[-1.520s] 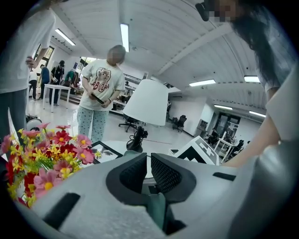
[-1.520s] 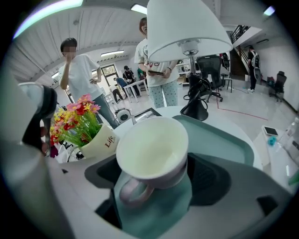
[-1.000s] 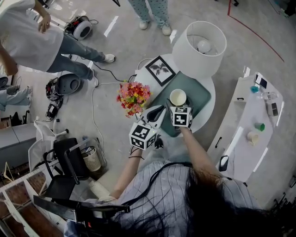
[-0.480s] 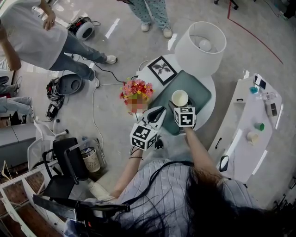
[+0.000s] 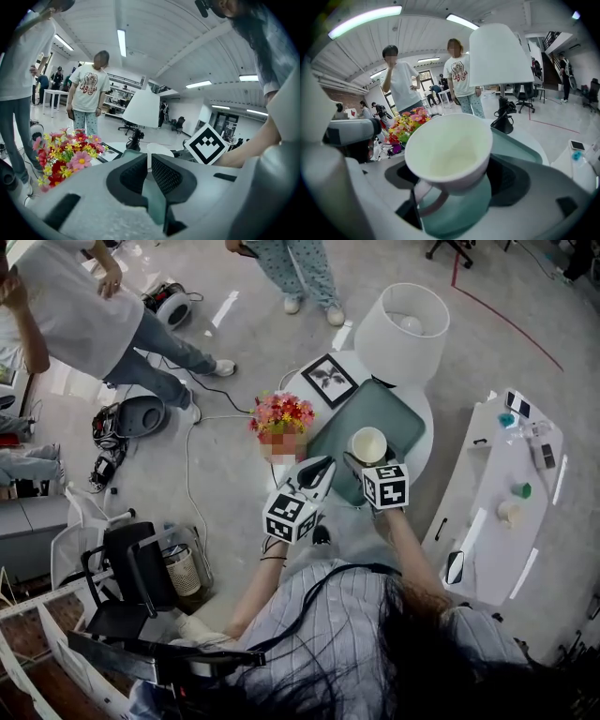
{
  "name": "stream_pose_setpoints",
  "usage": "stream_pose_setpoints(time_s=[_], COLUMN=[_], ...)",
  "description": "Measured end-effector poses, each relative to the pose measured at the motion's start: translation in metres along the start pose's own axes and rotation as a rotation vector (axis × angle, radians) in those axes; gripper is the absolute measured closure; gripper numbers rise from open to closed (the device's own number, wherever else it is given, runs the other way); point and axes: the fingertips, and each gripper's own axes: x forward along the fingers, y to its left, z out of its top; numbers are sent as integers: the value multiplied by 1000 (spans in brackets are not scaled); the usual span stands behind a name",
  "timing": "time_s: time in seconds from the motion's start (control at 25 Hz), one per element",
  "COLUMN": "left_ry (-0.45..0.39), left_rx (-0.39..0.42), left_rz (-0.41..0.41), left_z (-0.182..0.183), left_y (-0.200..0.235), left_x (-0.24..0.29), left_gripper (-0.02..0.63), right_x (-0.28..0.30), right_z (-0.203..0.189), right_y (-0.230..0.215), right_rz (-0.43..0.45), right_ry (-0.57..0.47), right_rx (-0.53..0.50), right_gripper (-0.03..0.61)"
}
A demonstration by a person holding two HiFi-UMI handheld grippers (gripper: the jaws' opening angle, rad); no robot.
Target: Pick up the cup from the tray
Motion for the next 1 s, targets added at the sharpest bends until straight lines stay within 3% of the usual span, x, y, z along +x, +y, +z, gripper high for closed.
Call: stream_pose_setpoints(time_s=[0.64,1.0], left_ry=[-38,-39], left_rx=[37,1], left_rz=[-5,-51], left_z=[-17,-56], left_y=[-27,-58], left_x=[-94,-134], left_gripper=[597,597], right_x=[-83,-129], right_z=[-13,-42], right_y=[88,125], right_rz=[52,21], right_ry=[-84,-119], right_rx=[25,40], right_gripper=[169,168])
